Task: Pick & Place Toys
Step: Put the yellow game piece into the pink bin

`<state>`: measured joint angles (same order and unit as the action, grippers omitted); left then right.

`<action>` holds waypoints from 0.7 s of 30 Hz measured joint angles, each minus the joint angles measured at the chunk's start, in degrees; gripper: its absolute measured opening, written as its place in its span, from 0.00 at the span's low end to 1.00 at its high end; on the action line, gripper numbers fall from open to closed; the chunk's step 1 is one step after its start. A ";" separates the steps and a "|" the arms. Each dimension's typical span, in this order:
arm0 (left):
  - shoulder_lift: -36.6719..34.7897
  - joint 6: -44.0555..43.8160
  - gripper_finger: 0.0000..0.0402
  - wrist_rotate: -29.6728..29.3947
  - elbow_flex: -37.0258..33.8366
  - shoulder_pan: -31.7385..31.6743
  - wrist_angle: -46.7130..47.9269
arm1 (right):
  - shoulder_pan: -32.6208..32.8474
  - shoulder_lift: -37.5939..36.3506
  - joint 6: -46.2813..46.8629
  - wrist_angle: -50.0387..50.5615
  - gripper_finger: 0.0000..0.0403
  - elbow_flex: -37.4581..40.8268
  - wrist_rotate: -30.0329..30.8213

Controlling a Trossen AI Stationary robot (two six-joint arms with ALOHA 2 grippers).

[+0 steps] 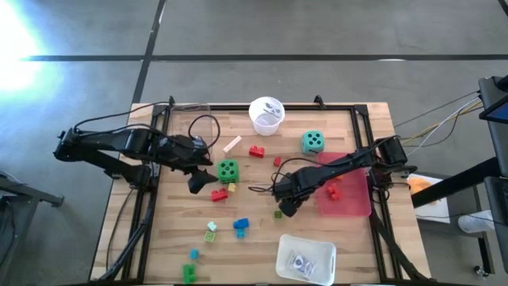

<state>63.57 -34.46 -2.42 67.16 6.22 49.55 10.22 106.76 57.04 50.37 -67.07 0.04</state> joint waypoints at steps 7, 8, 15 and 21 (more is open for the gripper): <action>0.00 -0.02 0.85 -1.04 0.00 0.00 0.01 | 0.02 -1.27 -0.38 0.22 0.30 -1.89 -1.15; 0.00 -0.02 0.85 -1.04 0.00 0.00 0.01 | 0.02 -1.69 -0.49 0.29 0.30 -2.15 -1.29; 0.00 0.97 0.85 -1.04 0.00 0.00 0.04 | 0.01 -8.14 -2.02 0.98 0.30 -2.43 -1.90; 0.00 1.09 0.85 -1.04 0.00 0.00 0.06 | -0.02 -15.74 -0.35 6.20 0.30 -2.32 -1.92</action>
<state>63.57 -33.36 -3.46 67.16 6.22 49.60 10.20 91.02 56.69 56.56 -69.39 -1.87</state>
